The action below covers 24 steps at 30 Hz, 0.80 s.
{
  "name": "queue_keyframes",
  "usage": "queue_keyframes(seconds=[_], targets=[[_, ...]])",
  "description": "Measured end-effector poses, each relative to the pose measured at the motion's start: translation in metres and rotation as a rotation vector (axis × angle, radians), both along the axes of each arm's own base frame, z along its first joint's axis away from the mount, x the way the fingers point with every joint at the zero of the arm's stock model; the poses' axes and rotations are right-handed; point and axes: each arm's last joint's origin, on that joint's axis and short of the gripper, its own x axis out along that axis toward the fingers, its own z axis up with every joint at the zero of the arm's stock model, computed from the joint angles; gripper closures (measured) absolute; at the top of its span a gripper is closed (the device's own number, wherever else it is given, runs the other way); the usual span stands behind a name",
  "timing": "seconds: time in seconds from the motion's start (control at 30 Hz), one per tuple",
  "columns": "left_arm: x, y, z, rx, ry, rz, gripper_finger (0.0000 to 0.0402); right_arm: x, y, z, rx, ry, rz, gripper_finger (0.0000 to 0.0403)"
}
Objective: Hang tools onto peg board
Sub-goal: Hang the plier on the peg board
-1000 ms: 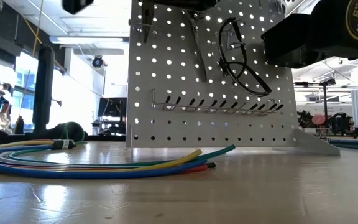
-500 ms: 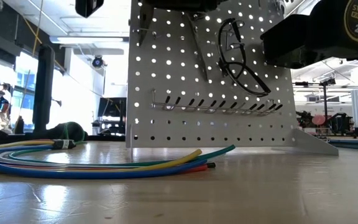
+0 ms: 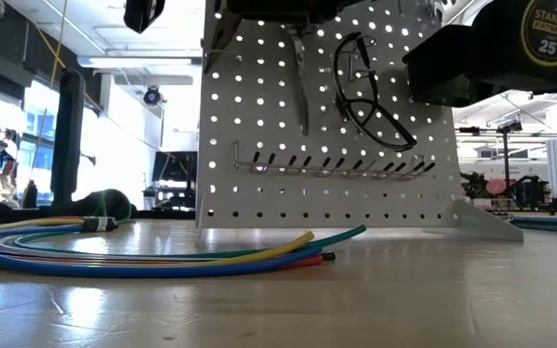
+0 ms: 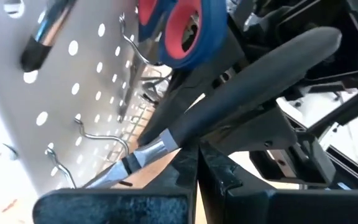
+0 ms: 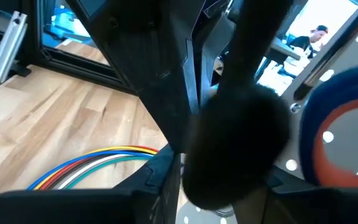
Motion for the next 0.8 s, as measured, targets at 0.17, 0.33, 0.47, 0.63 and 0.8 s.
queue_keyframes(seconds=[0.17,0.33,0.47,0.63,0.8], targets=[[-0.001,0.001,0.000,0.003,-0.003,0.037,0.0402,-0.002,-0.003,0.007,-0.006,-0.016,-0.016,0.0294],[-0.006,0.000,-0.003,0.010,0.015,0.084,0.0402,-0.005,-0.004,0.012,-0.003,-0.029,-0.018,0.0295],[-0.010,-0.001,-0.010,0.048,0.059,0.095,0.0402,-0.006,-0.003,0.021,0.017,-0.082,-0.006,0.0295],[-0.013,0.000,-0.022,-0.002,0.109,0.164,0.0402,-0.005,-0.005,0.025,0.024,-0.108,-0.013,0.0295],[-0.011,-0.002,-0.029,-0.062,0.089,0.185,0.0402,-0.001,-0.007,0.036,0.004,-0.116,-0.027,0.0295]])
